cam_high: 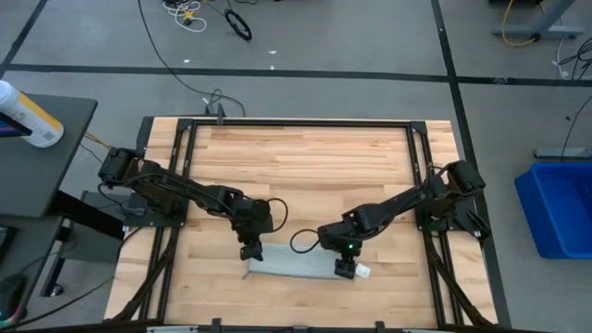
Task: Fold microfiber towels
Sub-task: Fold the gray microfiber towel
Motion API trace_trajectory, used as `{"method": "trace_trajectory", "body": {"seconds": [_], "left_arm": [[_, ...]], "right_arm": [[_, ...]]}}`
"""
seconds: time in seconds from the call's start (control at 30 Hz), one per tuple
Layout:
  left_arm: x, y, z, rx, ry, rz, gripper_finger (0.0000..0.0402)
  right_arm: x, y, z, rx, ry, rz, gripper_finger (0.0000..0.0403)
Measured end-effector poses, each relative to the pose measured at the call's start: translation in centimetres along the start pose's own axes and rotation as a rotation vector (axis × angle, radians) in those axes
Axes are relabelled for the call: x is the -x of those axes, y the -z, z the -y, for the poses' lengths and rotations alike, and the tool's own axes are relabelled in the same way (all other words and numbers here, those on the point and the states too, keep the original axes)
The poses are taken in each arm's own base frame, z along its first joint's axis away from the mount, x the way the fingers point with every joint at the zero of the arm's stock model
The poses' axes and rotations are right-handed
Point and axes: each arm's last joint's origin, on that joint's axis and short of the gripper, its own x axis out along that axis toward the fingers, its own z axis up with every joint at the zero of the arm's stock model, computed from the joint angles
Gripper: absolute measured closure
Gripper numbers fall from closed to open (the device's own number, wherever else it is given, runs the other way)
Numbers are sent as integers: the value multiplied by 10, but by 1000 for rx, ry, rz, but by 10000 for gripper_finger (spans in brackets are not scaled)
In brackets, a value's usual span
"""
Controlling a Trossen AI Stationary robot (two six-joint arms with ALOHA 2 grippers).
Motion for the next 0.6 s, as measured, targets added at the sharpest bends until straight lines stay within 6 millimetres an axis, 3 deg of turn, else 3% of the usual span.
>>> {"method": "trace_trajectory", "body": {"seconds": [0.33, 0.43, 0.6], "left_arm": [[-2, 14, -21, 69, -64, -58, 201], [-4, 20, -26, 98, -81, -65, 201], [-4, 26, -31, 153, -32, 15, 201]], "right_arm": [[3, 6, 34, -141, 56, 51, 171], [12, 17, 41, -193, 33, 117, 171], [31, 52, 56, -336, -24, 260, 171]]}}
